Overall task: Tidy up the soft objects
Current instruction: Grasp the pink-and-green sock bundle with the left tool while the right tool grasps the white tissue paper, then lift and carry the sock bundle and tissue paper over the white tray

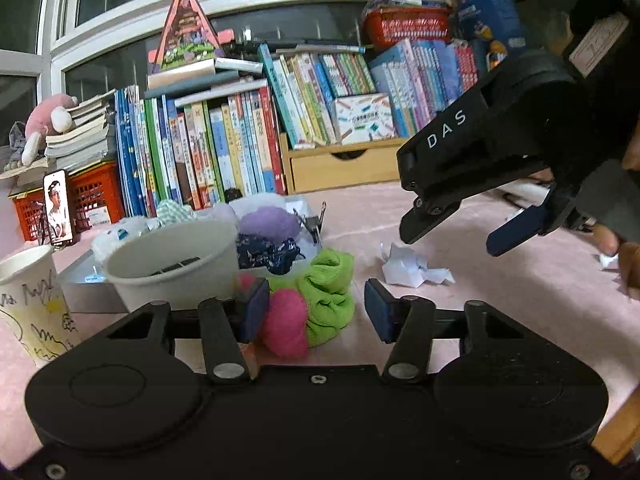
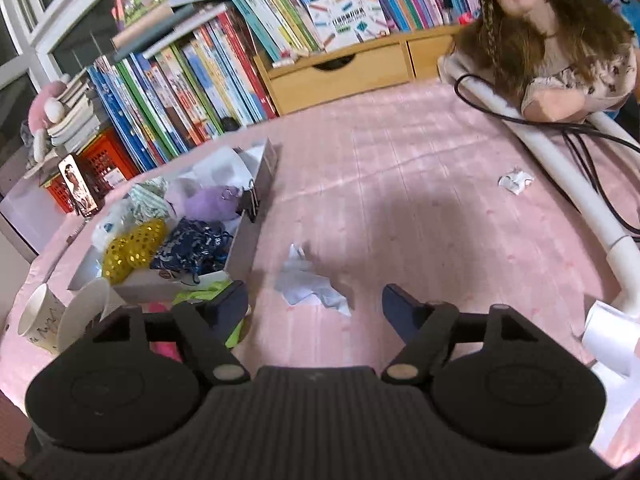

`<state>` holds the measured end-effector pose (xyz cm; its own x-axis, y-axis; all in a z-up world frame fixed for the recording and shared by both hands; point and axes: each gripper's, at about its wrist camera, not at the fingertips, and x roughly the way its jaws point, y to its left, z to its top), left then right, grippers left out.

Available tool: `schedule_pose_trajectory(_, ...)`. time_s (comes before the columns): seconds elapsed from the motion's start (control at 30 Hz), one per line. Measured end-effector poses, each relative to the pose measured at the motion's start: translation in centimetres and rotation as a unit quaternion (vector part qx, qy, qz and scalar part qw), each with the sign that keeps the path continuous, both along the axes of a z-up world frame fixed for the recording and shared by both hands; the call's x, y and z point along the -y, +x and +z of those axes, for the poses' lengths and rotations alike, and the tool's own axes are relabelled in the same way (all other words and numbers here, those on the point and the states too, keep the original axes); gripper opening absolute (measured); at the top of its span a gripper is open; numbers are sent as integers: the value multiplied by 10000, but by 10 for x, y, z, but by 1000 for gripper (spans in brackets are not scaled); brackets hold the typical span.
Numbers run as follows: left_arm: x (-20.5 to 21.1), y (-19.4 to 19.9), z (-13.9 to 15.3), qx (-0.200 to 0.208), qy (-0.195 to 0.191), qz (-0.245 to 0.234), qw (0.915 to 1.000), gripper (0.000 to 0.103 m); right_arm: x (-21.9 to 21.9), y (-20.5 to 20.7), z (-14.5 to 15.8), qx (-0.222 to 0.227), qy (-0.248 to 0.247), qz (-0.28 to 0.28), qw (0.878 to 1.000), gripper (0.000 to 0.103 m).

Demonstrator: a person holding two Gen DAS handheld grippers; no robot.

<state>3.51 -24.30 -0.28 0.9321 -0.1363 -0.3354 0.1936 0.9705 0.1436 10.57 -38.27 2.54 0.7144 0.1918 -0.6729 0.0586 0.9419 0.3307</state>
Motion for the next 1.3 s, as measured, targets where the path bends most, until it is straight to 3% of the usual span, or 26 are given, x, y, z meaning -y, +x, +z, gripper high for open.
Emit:
schedule_pose_trajectory(0.1,5,5,-2,45,97,96,9999,43,-1,8,-3,-89,-161,52,9998,78)
schedule_pose_trajectory(0.23,4,5,-3,100,111,28,9999,19,-2,19,-6,-173,-204,74,9996,76)
schedule_pose_trajectory(0.43,1,-1,-4,39,138,-179,9997,18,-4,28,-11,-231,-194,132,9995,75)
schedule_pose_trajectory(0.63,-4,-16,-2,-65,40,-411,9991,18,-7,33,-12,-261,-255,162,9992,73)
schedule_pose_trajectory(0.87,-5,-29,-2,119,95,-449,9989,21,-11,40,-16,-285,-227,224,9991,71)
schedule_pose_trajectory(0.97,-5,-31,-3,181,63,-280,9994,25,-13,43,-17,-314,-111,309,9990,64)
schedule_pose_trajectory(1.03,-5,-30,-4,228,89,-163,9996,39,-15,43,-17,-330,-36,367,9988,55)
schedule_pose_trajectory(1.13,-2,-27,-7,227,157,-77,9996,41,-20,44,-17,-408,-2,419,9983,43)
schedule_pose_trajectory(1.3,2,-12,-13,2,219,72,9997,41,-19,43,-23,-524,-19,385,9979,43)
